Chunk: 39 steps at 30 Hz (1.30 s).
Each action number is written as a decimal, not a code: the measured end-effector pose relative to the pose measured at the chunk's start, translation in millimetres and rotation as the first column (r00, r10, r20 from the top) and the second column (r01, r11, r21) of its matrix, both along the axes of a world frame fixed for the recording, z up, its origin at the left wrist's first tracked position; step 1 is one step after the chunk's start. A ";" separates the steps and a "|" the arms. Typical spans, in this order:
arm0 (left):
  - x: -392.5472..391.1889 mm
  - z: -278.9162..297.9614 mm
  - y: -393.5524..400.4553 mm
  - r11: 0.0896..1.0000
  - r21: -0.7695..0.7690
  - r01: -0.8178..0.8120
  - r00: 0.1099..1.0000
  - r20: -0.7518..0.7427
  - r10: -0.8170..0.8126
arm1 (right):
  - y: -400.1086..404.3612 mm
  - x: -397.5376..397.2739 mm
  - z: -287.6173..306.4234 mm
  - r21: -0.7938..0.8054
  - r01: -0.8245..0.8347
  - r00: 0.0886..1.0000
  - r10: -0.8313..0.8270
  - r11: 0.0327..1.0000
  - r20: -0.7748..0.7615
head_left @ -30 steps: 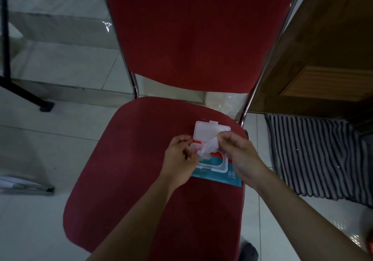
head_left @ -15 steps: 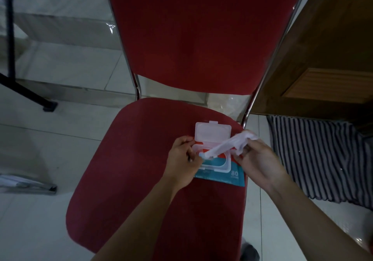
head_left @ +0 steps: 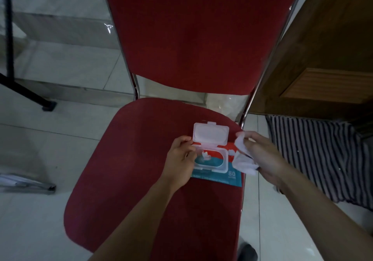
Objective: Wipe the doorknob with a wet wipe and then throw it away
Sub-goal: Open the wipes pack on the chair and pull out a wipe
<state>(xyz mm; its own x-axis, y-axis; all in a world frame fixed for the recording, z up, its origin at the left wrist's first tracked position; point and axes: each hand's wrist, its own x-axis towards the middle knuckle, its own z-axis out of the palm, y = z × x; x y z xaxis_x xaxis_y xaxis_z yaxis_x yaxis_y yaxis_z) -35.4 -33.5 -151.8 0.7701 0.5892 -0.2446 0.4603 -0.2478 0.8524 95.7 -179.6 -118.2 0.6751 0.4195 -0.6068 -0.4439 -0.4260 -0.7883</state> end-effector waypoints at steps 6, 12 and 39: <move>0.6 5.7 -7.2 0.973 -0.230 0.032 0.998 0.055 -0.020 | 9.1 1.3 -3.7 -0.021 -0.194 0.981 0.194 0.981 0.006; -1.7 -0.6 -6.0 0.964 -0.265 0.021 0.999 0.052 -0.007 | 2.6 -11.0 0.8 -0.050 -0.234 0.967 0.238 0.971 0.092; 33.1 48.5 -19.3 0.980 0.120 0.156 0.988 -0.027 -0.154 | -12.3 -7.6 42.1 0.122 -0.006 0.999 0.012 0.993 -0.049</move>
<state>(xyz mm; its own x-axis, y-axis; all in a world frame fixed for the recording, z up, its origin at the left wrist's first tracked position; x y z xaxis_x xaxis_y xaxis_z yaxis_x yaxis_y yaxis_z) -2.3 -52.8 -103.4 0.8507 0.4889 -0.1929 0.4228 -0.4186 0.8037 88.0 -191.9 -76.1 0.6412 0.4982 -0.5837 -0.4803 -0.3326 -0.8116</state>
